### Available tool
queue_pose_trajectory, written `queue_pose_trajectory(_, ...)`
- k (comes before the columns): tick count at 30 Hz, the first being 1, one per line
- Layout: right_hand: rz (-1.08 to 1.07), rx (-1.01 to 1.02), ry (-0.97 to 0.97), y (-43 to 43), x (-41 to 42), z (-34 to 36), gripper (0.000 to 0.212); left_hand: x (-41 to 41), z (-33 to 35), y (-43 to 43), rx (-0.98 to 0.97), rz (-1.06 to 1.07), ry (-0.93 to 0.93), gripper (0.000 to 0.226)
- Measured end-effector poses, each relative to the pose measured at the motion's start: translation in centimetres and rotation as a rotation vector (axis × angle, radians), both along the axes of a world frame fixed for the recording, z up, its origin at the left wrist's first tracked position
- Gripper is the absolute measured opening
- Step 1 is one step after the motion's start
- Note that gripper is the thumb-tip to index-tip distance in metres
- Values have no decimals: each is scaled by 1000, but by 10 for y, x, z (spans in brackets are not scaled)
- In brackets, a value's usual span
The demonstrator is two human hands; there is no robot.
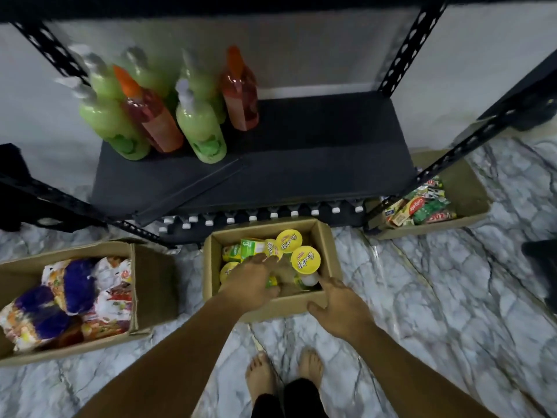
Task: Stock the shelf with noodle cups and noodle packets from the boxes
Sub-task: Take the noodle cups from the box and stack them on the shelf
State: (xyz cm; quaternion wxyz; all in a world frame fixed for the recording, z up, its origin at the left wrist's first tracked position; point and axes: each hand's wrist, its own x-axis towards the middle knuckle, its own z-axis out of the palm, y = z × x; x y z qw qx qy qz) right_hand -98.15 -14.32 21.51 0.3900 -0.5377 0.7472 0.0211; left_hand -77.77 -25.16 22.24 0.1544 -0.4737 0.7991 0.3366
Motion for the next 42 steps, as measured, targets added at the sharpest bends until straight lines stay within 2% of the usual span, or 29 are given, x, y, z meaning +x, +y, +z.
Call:
queue_pose_trajectory(2,-49,-2,-20,-14,-4,-54,68,-11,-52,-23,-33,-68,-21,77)
queue_pose_trajectory(7,-151,-17,-73,-47,-20,-196,86,-37,-178,-71,-41,-170,-46,83)
queue_pose_trajectory(12,-174,-103,54,-80,-22,-265,100,-56,-277,-103,-18,-186,-25,98)
queue_pose_trajectory(16,-96,-95,134,-91,-13,-289,106,-72,-322,-125,-60,-254,-36,109)
queue_pose_trajectory(21,-53,-138,238,-99,-7,-301,107,-91,-343,-134,-118,-422,-94,115)
queue_pose_trajectory(27,-31,-170,251,-98,-12,-309,109,-94,-352,-132,-143,-404,-92,111)
queue_pose_trajectory(34,-6,-190,232,-75,-17,-302,105,-79,-324,-82,-365,-266,-186,109)
queue_pose_trajectory(37,-18,-173,238,-68,-16,-294,111,-63,-310,-52,-338,-140,-145,104)
queue_pose_trajectory(42,24,-163,211,-66,-10,-293,111,-31,-314,-18,-256,11,-115,109)
